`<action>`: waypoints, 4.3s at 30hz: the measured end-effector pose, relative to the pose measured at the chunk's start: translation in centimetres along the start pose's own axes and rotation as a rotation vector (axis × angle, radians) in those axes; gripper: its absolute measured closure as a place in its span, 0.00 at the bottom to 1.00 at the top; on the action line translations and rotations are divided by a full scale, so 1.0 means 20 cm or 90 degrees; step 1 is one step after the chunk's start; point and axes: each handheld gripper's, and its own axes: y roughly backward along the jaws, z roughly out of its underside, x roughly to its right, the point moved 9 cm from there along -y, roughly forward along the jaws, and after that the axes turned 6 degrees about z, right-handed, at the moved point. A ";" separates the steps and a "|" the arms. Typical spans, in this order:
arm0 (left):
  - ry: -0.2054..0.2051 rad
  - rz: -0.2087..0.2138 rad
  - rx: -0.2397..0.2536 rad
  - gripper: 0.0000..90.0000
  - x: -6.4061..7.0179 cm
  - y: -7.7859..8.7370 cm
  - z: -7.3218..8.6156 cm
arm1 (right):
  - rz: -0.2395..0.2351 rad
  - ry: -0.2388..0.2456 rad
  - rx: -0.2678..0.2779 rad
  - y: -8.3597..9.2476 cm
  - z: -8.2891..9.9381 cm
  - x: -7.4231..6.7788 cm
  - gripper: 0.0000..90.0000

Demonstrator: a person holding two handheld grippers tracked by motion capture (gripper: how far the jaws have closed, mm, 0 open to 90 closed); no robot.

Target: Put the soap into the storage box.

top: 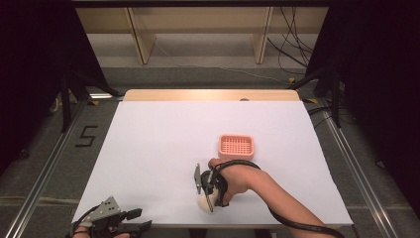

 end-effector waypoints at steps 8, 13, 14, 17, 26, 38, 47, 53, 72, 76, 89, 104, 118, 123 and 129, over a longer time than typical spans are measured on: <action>0.003 0.000 0.004 0.46 0.00 0.00 0.00 | -0.006 -0.006 -0.001 -0.02 0.00 0.00 0.37; 0.003 0.001 0.005 0.46 0.00 0.00 0.00 | -0.014 -0.050 -0.017 -0.02 0.00 -0.02 0.45; 0.003 0.001 0.005 0.46 0.00 0.00 0.00 | -0.020 -0.071 -0.013 -0.02 -0.01 -0.02 0.45; 0.003 0.001 0.004 0.46 0.00 0.00 0.00 | -0.017 -0.049 -0.010 -0.02 -0.01 -0.02 0.46; 0.011 0.002 0.000 0.46 0.01 0.00 0.00 | -0.023 -0.051 -0.002 -0.02 -0.05 -0.02 0.42; 0.001 -0.001 0.002 0.46 0.00 0.00 0.00 | -0.013 -0.057 -0.017 -0.02 -0.06 -0.01 0.54; 0.003 0.002 0.000 0.46 0.00 0.00 0.00 | -0.023 -0.153 -0.028 -0.01 -0.06 -0.02 0.56; 0.002 -0.001 0.004 0.46 0.00 0.00 0.00 | -0.016 -0.163 -0.008 -0.01 -0.06 -0.01 0.56; 0.004 0.003 0.005 0.46 0.00 0.00 0.00 | -0.008 -0.175 0.018 0.03 -0.05 0.01 0.56; 0.004 0.002 0.006 0.46 0.00 0.00 0.00 | -0.013 -0.212 -0.003 0.06 -0.03 -0.01 0.56; 0.004 -0.003 0.005 0.46 0.00 0.00 0.00 | 0.014 -0.244 0.068 0.11 0.00 0.03 0.56; 0.005 0.000 0.005 0.46 0.00 0.00 0.00 | 0.028 -0.279 0.066 0.15 0.12 0.03 0.56; -0.012 -0.004 -0.012 0.46 -0.01 0.01 0.01 | 0.041 -0.266 0.054 0.17 0.19 0.04 0.56; -0.003 -0.001 0.004 0.46 0.00 0.01 0.00 | 0.045 -0.282 0.048 0.19 0.21 0.04 0.56; -0.001 0.000 0.006 0.46 0.00 0.01 0.00 | 0.046 -0.277 0.048 0.19 0.22 0.05 0.56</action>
